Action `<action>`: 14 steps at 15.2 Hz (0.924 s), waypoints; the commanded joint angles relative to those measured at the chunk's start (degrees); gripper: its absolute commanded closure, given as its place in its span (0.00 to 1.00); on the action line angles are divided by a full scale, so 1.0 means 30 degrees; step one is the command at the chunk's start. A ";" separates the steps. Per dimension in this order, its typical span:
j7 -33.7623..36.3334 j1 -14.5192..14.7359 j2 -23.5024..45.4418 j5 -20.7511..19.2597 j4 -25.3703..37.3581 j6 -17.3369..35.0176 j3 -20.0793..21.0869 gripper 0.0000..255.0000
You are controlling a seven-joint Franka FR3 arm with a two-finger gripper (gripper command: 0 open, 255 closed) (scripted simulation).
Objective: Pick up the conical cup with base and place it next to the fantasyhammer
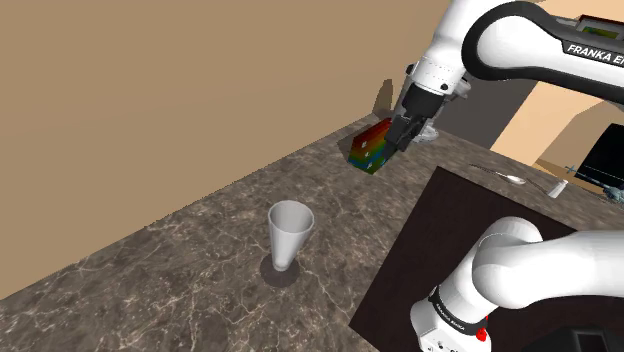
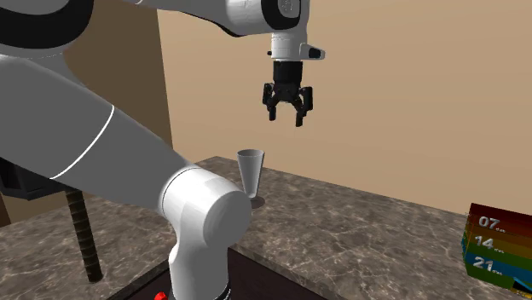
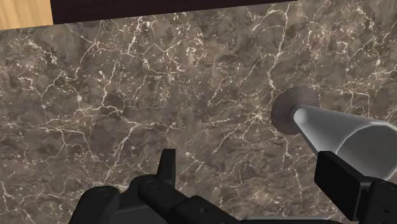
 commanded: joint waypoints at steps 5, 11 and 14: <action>0.1208 0.0449 0.0717 0.1214 -0.1234 0.2231 0.1097 0.00; 0.2866 0.1169 0.2669 0.2958 -0.2313 0.5825 0.2841 0.00; 0.3640 0.1503 0.4032 0.3731 -0.2479 0.7691 0.3737 0.00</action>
